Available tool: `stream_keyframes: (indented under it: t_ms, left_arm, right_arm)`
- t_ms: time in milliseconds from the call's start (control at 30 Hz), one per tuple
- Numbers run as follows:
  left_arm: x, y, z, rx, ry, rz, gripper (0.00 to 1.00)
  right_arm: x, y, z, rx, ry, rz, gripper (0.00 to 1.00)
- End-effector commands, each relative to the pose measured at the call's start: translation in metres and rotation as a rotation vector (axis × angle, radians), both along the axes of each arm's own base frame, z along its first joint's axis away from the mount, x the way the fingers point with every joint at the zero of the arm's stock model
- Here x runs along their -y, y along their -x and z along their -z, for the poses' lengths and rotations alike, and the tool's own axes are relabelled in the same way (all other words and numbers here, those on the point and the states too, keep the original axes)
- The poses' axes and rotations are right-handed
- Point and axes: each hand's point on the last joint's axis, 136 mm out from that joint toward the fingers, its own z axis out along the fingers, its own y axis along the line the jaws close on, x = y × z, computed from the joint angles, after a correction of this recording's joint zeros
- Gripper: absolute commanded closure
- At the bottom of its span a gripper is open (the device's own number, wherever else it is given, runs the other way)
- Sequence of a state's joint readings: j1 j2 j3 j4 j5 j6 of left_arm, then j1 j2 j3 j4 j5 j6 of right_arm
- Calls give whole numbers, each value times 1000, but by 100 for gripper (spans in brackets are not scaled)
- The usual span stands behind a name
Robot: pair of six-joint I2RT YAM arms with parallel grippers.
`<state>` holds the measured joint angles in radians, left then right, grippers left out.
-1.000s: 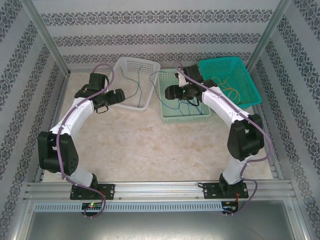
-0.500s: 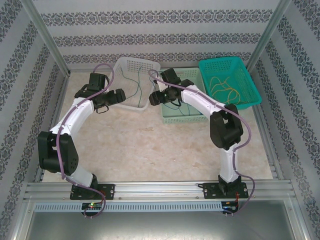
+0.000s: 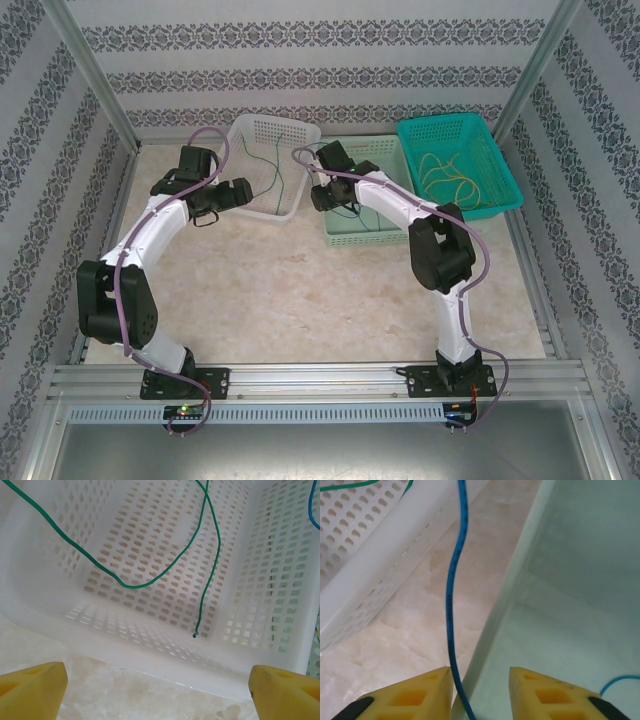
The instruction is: Untangle the cables
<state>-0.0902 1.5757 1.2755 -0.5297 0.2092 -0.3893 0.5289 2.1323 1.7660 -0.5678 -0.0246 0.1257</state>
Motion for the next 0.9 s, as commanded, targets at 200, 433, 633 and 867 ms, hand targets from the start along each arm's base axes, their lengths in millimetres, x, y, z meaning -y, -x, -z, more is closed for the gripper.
stream_keyframes:
  t_ms: [200, 433, 633, 867]
  left_arm:
    - [-2, -7, -4, 24, 5, -1, 6]
    - [-1, -6, -6, 24, 8, 3, 6]
    - [-1, -4, -5, 19, 8, 6, 6]
    - [-1, -4, -2, 15, 12, 5, 6]
  right_arm:
    - [-10, 6, -23, 33, -103, 6, 75]
    - [-13, 2, -28, -8, -243, 46, 72]
    - [-10, 6, -30, -22, -225, 20, 48]
    - [9, 19, -44, 10, -208, -34, 44]
